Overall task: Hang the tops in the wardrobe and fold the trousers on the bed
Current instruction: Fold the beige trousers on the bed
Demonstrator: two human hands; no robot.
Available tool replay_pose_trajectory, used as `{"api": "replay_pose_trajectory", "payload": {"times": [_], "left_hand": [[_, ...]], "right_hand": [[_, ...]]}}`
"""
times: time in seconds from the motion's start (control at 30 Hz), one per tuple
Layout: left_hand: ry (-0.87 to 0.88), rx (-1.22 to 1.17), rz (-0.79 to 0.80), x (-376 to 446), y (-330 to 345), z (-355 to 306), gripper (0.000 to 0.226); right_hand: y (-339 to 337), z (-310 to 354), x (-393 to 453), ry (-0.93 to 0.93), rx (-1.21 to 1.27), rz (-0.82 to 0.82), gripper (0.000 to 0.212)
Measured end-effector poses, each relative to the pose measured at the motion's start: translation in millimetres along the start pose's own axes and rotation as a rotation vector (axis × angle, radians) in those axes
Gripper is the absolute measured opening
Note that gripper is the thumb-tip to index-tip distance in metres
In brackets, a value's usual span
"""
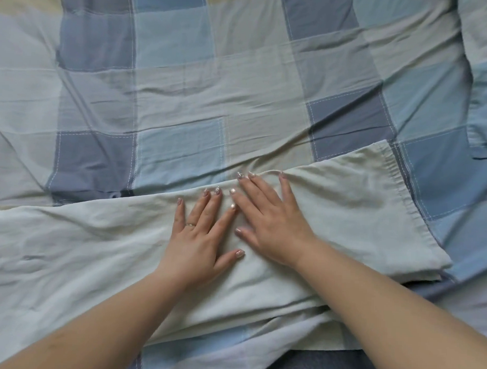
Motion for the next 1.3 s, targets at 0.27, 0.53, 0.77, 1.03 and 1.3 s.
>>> {"api": "replay_pose_trajectory", "payload": {"times": [0.27, 0.53, 0.77, 1.03, 1.3], "left_hand": [[-0.151, 0.002, 0.13, -18.7, 24.5, 31.7, 0.087], [0.041, -0.008, 0.194, 8.8, 10.4, -30.2, 0.089], [0.055, 0.027, 0.468, 23.8, 29.9, -59.5, 0.101], [-0.475, -1.6, 0.413, 19.3, -73.5, -67.9, 0.049], [-0.654, -1.782, 0.313, -49.8, -141.2, -3.2, 0.011]], "right_hand": [[8.4, -140.6, -38.0, 0.412, -0.138, 0.135, 0.083], [-38.5, -209.8, -93.8, 0.864, 0.235, -0.199, 0.087], [-42.0, -232.7, -129.8, 1.033, 1.001, -0.031, 0.017], [-88.3, -70.4, -71.4, 0.703, 1.186, 0.197, 0.016], [-123.0, 82.1, -60.3, 0.545, 1.417, 0.28, 0.017]]}}
Point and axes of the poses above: each hand's wrist, its own x-axis towards the middle knuckle, its own y-axis out of the palm, z = x × y, the point moved 8 cm from there along x, towards the middle knuckle, and after that the axes turned 10 degrees about x, right-handed, at the moved point
